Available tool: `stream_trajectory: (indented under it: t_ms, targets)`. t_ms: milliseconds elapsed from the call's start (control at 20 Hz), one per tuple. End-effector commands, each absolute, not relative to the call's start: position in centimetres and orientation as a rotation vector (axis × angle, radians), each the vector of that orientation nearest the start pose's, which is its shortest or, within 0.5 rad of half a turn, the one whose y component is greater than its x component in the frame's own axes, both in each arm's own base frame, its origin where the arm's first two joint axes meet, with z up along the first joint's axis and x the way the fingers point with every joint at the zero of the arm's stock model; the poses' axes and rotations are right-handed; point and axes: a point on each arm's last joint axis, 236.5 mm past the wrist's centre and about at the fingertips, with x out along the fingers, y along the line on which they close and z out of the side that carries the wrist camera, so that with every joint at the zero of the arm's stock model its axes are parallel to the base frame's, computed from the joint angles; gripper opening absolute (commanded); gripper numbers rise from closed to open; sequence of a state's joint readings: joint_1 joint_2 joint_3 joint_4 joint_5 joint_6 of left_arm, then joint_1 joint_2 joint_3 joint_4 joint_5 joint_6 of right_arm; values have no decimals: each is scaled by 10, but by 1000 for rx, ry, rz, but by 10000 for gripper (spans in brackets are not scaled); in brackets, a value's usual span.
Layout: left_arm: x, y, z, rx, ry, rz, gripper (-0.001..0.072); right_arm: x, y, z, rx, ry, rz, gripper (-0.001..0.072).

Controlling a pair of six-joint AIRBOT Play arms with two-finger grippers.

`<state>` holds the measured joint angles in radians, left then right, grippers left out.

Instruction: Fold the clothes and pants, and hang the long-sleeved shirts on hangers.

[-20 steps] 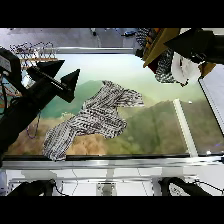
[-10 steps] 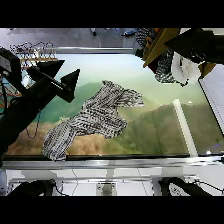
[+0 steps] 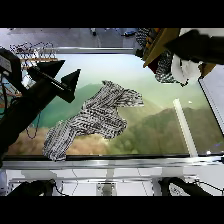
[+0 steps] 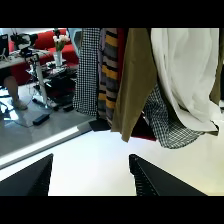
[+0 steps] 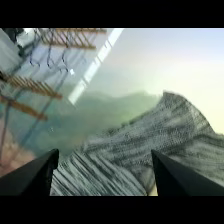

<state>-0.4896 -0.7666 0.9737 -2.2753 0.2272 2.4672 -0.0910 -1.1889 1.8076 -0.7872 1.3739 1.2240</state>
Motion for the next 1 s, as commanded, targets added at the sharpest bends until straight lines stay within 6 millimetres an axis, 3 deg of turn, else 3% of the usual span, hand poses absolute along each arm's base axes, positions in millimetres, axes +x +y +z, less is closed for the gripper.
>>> stream_trajectory:
  t_ms: [0, 100, 300, 450, 600, 750, 850, 900, 950]
  targets:
    - [344, -223, 312, 194, -93, -633, 549, 380, 141, 238, 47, 766, 766, 693]
    - [346, -226, 296, 223, -58, -645, 549, 390, 147, 163, 66, 845, 737, 692]
    - [347, -250, 191, 400, 219, -787, 550, 413, 139, 55, 135, 866, 549, 692]
    - [356, -261, 115, 448, 418, -849, 550, 402, 153, -14, 147, 986, 537, 692]
    - [367, -262, 69, 435, 535, -847, 550, 386, 181, -74, 128, 1127, 582, 692]
    - [376, -240, 55, 301, 647, -767, 550, 365, 203, -113, 110, 1234, 624, 692]
    - [374, -212, 43, 315, 738, -714, 550, 356, 215, -123, 90, 1260, 650, 689]
    - [372, -192, 33, 327, 803, -667, 550, 355, 219, -122, 84, 1255, 658, 653]
    - [370, -173, 24, 332, 867, -621, 550, 356, 223, -119, 79, 1250, 669, 559]
